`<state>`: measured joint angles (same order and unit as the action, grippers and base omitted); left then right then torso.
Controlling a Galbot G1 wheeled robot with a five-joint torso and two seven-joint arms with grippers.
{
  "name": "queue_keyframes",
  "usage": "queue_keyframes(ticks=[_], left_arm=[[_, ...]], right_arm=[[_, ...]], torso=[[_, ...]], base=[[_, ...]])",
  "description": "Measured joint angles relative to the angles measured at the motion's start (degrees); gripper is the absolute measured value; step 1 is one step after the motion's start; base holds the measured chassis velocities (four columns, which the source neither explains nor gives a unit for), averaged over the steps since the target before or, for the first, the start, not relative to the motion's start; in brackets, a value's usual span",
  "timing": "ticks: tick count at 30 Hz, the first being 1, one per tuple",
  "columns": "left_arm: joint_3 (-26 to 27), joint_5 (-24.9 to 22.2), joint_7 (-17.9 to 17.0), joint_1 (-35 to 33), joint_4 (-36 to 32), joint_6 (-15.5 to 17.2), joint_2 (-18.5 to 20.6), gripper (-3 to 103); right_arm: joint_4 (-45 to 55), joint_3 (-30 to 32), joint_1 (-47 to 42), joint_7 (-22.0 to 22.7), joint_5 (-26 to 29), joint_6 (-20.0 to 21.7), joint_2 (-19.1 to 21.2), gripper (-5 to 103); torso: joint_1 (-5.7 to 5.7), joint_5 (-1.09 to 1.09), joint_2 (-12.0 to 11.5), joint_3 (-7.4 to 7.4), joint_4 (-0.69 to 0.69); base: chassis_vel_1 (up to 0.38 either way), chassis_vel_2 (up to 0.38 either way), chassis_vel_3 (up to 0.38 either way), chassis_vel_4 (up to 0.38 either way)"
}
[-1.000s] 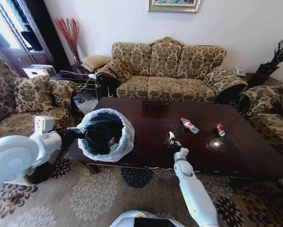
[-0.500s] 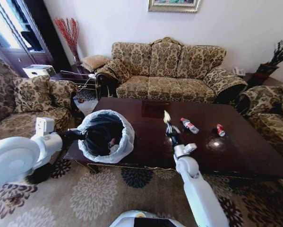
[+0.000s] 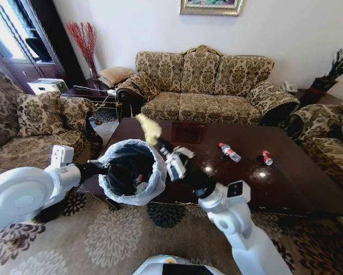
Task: Move to the front of the table and place the trash on the table into the trash bin.
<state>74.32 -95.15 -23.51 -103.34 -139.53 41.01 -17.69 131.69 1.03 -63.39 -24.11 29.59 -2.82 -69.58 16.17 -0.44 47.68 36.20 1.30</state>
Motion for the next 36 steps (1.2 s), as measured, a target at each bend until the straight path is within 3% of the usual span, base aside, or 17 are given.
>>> queue_keyframes(ticks=[1, 7, 10, 11, 13, 15, 16, 18, 19, 20, 22, 24, 27, 30, 36], left_arm=[[0.09, -0.19, -0.12, 0.01, -0.31, 0.0, -0.05, 0], [-0.44, -0.4, -0.19, 0.18, -2.25, -0.01, -2.3, 0], [-0.27, -0.33, -0.17, -0.32, -2.74, 0.12, -3.43, 0], [-0.02, -0.33, -0.13, -0.6, -2.86, 0.21, -3.88, 0], [0.27, -0.26, -0.11, -0.89, -2.87, 0.28, -4.28, 0], [0.32, -0.06, -0.07, -0.9, -2.69, 0.28, -4.42, 0], [0.32, 0.53, -0.08, -0.74, -2.27, 0.25, -4.66, 0], [0.55, 1.12, -0.14, -0.59, -2.16, 0.15, -5.52, 0], [0.79, 1.26, -0.12, -0.57, -2.25, 0.1, -6.24, 0], [0.79, 1.26, -0.12, -0.57, -2.25, 0.1, -6.24, 0], [0.7, 1.88, -0.04, -0.57, -2.32, -0.03, -7.19, 0], [0.37, 2.38, -0.01, -0.59, -2.35, -0.13, -7.59, 0], [-0.25, 3.29, 0.14, -0.62, -2.42, -0.21, -8.09, 0], [-0.06, 3.36, 0.35, -0.42, -2.36, -0.3, -8.07, 0], [0.41, 3.36, 1.14, 0.23, -1.94, -0.54, -8.64, 0]], right_arm=[[-0.61, -0.15, -0.05, 0.0, -0.79, -0.02, -0.1, 0], [-3.8, 0.12, 0.96, -0.52, -1.43, 0.05, -1.42, 26], [-3.56, 0.13, 0.97, 0.02, -0.79, 0.51, -1.28, 26], [-3.13, 0.45, 0.74, 0.18, -0.37, 0.78, -1.25, 37], [-2.13, 1.45, -0.05, 0.44, 0.6, 0.98, -1.22, 48], [-1.23, 2.71, -0.97, 0.87, 1.22, 0.99, -1.32, 48], [-0.06, 4.68, -2.33, 3.02, 1.43, 1.08, -1.69, 59], [1.51, 8.12, -4.92, 10.91, 0.14, 3.08, -2.27, 65], [1.83, 11.18, -6.73, 18.42, -0.27, 5.83, -2.47, 71], [1.83, 11.18, -6.73, 18.42, -0.27, 5.83, -2.47, 71], [-1.41, 18.1, -8.58, 28.27, 2.07, 7.22, -2.64, 82], [-3.53, 21.78, -9.05, 29.66, 3.31, 8.9, -2.76, 87], [-8.52, 28.87, -9.67, 32.61, 9.8, 13.27, -2.36, 96], [-11.0, 30.85, -9.57, 33.64, 12.56, 14.47, -1.91, 99], [-16.94, 32.15, -7.33, 33.34, 12.35, 13.96, -1.35, 100]], torso=[[0.0, 0.0, 0.0, 0.0, 0.0], [0.0, 0.0, 0.0, 0.0, 0.01], [0.0, -0.01, 0.0, 0.0, 0.01], [0.0, -0.01, 0.0, 0.0, 0.02], [0.0, -0.01, 0.0, 0.0, 0.02], [0.0, -0.01, 0.0, 0.0, 0.01], [0.0, 0.0, 0.0, 0.0, 0.0], [0.0, 0.01, 0.0, 0.0, 0.0], [0.0, -0.01, 0.0, 0.0, 0.0], [0.0, -0.01, 0.0, 0.0, 0.0], [-0.01, 0.0, 0.0, 0.0, 0.0], [0.0, 0.02, 0.0, 0.0, 0.01], [0.01, 0.03, -0.01, 0.01, -0.01], [0.01, 0.0, -0.01, 0.01, 0.0], [0.01, -0.01, -0.01, 0.01, 0.02]], base=[[0.0, 0.0, 0.0, 0.0], [0.0, 0.0, 0.0, 0.0], [0.0, 0.0, 0.0, 0.0], [0.0, 0.0, 0.0, 0.0], [0.0, 0.0, 0.0, 0.0], [0.0, 0.0, 0.0, 0.0], [0.0, 0.0, 0.0, 0.0], [0.0, 0.0, 0.0, 0.0], [0.0, 0.0, 0.0, 0.0], [0.0, 0.0, 0.0, 0.0], [0.0, 0.0, 0.0, 0.0], [0.0, 0.0, 0.0, 0.0], [0.0, 0.0, 0.0, 0.0], [0.0, 0.0, 0.0, 0.0], [-0.008, -0.039, 0.02, 0.038]])
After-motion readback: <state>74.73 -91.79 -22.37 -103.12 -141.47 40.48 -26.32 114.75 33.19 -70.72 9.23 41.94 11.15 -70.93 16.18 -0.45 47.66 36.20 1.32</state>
